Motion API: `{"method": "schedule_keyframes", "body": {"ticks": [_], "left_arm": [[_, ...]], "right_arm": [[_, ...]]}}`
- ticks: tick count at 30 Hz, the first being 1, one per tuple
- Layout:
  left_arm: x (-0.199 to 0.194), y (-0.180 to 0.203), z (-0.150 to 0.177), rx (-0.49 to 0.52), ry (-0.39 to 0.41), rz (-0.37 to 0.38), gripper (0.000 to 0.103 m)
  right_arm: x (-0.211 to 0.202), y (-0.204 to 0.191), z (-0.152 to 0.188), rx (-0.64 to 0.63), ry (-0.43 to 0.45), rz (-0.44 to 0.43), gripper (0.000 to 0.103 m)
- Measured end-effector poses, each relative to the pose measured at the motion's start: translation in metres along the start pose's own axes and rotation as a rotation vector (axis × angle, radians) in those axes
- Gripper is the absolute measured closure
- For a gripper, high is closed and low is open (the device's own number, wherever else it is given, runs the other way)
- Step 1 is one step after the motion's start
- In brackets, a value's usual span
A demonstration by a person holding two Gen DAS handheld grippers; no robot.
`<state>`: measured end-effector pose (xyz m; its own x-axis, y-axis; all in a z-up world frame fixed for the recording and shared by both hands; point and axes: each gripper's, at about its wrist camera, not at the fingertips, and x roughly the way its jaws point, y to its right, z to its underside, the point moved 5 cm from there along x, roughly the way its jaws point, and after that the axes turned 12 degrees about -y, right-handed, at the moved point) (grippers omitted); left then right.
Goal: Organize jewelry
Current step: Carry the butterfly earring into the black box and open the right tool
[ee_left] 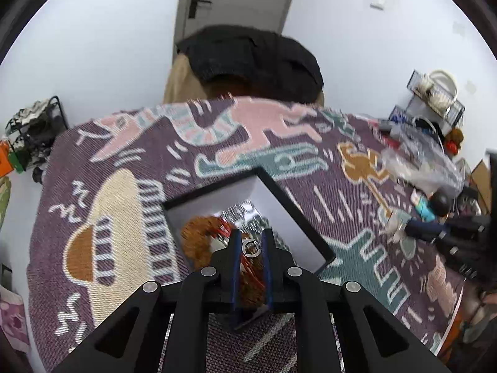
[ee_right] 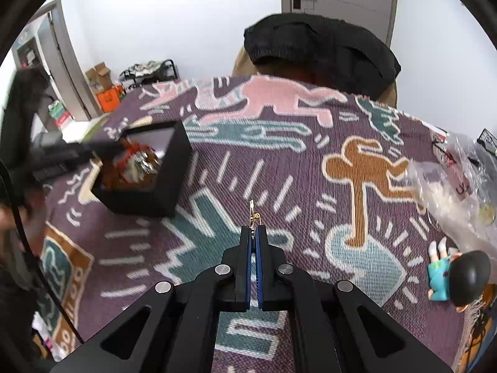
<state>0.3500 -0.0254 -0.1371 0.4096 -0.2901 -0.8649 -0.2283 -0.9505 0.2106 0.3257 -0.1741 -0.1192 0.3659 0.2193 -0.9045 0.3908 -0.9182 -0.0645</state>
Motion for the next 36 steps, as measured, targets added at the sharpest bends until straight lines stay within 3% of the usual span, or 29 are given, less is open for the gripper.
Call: {"method": "schedule_keyframes", "body": {"ticks": [6,7,13,15,17,19,28,29,30,32,36], "left_arm": [[-0.001,-0.007,0.0,-0.031,-0.011,0.084,0.082],[-0.004,-0.011,0.001,-0.041,-0.002,0.076,0.076],[-0.024,-0.018,0.004,-0.058,0.036,0.112,0.075],[-0.031,-0.02,0.006,-0.061,0.05,0.099,0.065],[-0.042,-0.023,0.008,-0.072,0.086,0.105,0.038],[-0.053,-0.027,0.008,-0.086,0.122,0.124,0.029],[-0.082,-0.058,0.017,-0.136,0.169,0.07,0.029],[-0.084,-0.061,0.019,-0.143,0.172,0.059,0.028],[-0.086,-0.063,0.02,-0.148,0.173,0.048,0.028],[-0.089,-0.066,0.024,-0.154,0.178,0.026,0.027],[-0.092,-0.065,0.028,-0.156,0.192,0.003,0.012]], "right_arm": [[-0.02,-0.019,-0.019,-0.027,0.045,-0.015,0.1],[-0.022,-0.022,-0.022,-0.032,0.05,-0.018,0.1],[-0.031,-0.052,-0.043,-0.071,0.076,-0.055,0.1],[-0.03,-0.064,-0.05,-0.087,0.079,-0.065,0.1],[-0.027,-0.074,-0.055,-0.099,0.078,-0.08,0.1],[-0.024,-0.083,-0.06,-0.109,0.075,-0.093,0.1],[-0.006,-0.121,-0.077,-0.133,0.051,-0.198,0.099],[-0.003,-0.122,-0.077,-0.125,0.037,-0.198,0.092],[0.0,-0.121,-0.077,-0.111,0.025,-0.196,0.073],[0.001,-0.117,-0.075,-0.089,0.041,-0.186,0.047],[-0.006,-0.107,-0.064,-0.055,0.052,-0.196,0.045]]}}
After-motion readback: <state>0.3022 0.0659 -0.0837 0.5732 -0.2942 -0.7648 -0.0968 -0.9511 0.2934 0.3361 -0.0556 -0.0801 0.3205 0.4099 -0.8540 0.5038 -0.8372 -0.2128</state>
